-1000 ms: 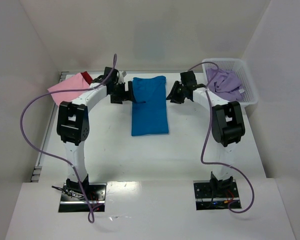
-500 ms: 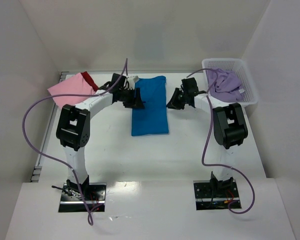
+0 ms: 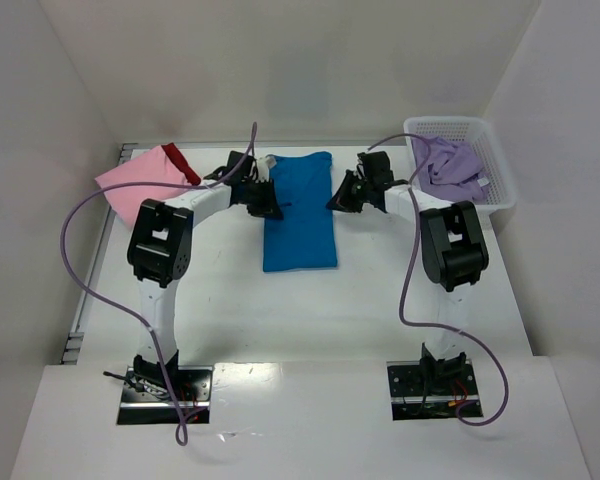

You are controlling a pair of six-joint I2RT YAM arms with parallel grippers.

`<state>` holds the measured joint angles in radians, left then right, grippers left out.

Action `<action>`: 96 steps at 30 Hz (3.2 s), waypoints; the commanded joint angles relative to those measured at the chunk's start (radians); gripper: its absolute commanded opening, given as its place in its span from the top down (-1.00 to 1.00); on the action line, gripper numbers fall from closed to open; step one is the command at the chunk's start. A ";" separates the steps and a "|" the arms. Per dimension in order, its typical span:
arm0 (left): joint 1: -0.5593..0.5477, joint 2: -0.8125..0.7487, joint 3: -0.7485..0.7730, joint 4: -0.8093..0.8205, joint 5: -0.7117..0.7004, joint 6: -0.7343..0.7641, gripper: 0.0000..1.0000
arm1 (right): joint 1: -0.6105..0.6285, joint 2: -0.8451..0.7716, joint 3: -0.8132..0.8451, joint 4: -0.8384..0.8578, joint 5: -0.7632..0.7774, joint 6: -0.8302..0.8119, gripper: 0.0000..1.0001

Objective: Fold and stack the t-shirts
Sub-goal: Grab one side of the 2/3 rectangular tshirt with both arms

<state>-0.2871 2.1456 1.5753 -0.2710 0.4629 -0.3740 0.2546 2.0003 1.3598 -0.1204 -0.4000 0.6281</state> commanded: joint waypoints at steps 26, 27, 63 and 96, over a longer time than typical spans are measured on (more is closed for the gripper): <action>0.084 0.076 0.115 -0.004 -0.075 0.037 0.57 | -0.049 0.167 0.200 -0.008 0.039 -0.077 0.95; 0.085 0.065 0.115 -0.013 -0.084 0.037 0.51 | -0.049 0.167 0.200 -0.018 0.039 -0.077 0.95; -0.049 -0.498 -0.557 0.082 -0.041 -0.160 -1.00 | 0.024 -0.431 -0.438 -0.018 0.003 -0.038 -0.65; -0.069 -0.392 -0.632 0.173 -0.050 -0.206 -0.57 | 0.107 -0.319 -0.553 0.079 0.021 0.027 -0.27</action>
<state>-0.3542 1.7226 0.9241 -0.1184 0.4210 -0.5831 0.3428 1.6634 0.8101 -0.0898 -0.3828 0.6594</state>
